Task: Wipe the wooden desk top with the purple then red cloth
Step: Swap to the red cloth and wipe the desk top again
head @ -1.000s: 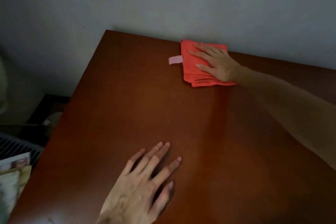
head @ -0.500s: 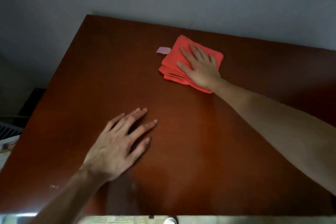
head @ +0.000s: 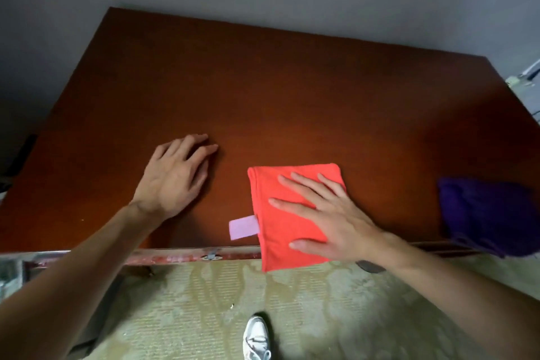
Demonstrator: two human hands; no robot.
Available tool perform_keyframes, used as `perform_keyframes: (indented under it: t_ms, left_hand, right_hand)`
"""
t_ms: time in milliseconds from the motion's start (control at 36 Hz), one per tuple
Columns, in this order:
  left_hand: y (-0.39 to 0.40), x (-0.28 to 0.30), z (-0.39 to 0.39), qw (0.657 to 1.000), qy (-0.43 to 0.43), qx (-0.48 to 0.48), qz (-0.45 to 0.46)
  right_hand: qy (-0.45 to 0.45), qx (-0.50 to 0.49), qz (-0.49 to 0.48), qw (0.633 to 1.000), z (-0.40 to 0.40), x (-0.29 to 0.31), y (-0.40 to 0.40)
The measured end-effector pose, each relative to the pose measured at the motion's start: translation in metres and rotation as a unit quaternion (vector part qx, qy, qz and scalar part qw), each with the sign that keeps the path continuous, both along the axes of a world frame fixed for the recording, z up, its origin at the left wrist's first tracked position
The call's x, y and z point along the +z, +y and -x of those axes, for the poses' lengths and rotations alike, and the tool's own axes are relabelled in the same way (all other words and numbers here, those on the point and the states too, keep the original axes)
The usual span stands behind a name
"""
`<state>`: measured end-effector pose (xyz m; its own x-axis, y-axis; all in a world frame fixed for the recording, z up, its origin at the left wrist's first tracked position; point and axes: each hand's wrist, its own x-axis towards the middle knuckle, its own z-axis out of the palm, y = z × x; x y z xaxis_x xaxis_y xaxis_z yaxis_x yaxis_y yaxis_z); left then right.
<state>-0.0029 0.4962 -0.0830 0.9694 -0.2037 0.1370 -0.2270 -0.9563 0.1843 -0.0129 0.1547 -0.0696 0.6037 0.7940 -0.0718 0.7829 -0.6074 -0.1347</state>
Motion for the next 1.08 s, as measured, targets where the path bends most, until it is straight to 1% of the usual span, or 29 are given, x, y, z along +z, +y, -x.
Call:
perform_keyframes:
  t_ms: [56,139,222,306,389,472,556,750,833,944,1083]
  left_hand:
    - [-0.018,0.000,0.001,0.999,-0.012,0.003,0.036]
    - [-0.047,0.001,-0.003,0.995,-0.017,0.026,0.094]
    - [-0.066,0.000,-0.011,0.992,-0.010,0.031,0.121]
    - [-0.078,-0.001,-0.025,0.992,-0.017,0.002,0.125]
    - [-0.091,-0.003,-0.038,0.992,0.000,-0.014,0.127]
    - [-0.099,-0.010,-0.046,0.996,0.013,-0.014,0.089]
    - [-0.100,-0.013,-0.045,0.997,0.034,-0.014,0.060]
    - [-0.100,-0.008,-0.048,0.997,0.056,-0.005,0.044]
    - [-0.101,-0.007,-0.047,0.998,0.056,-0.006,0.041]
    - [-0.099,-0.007,-0.050,0.998,0.050,-0.004,0.039]
    - [-0.100,-0.008,-0.052,0.998,0.051,-0.001,0.036]
  right_hand:
    - [0.010,0.012,-0.008,1.000,-0.011,0.001,-0.003]
    - [0.009,0.045,0.005,0.999,-0.033,0.000,-0.008]
    - [-0.010,0.059,0.017,0.998,-0.076,0.002,-0.013]
    - [-0.034,0.046,0.017,0.998,-0.141,0.001,-0.014]
    - [-0.046,0.037,0.033,0.998,-0.205,0.001,-0.013]
    - [-0.060,0.051,0.040,0.996,-0.262,0.001,-0.014]
    - [-0.053,0.043,0.035,0.997,-0.311,0.002,-0.014]
    - [-0.040,-0.034,0.014,0.999,-0.396,0.007,-0.008]
    - [-0.045,-0.102,-0.008,0.994,-0.418,0.003,-0.005]
    - [-0.040,-0.201,-0.040,0.978,-0.433,0.001,0.005]
    - [-0.029,-0.248,-0.035,0.968,-0.424,-0.003,0.011]
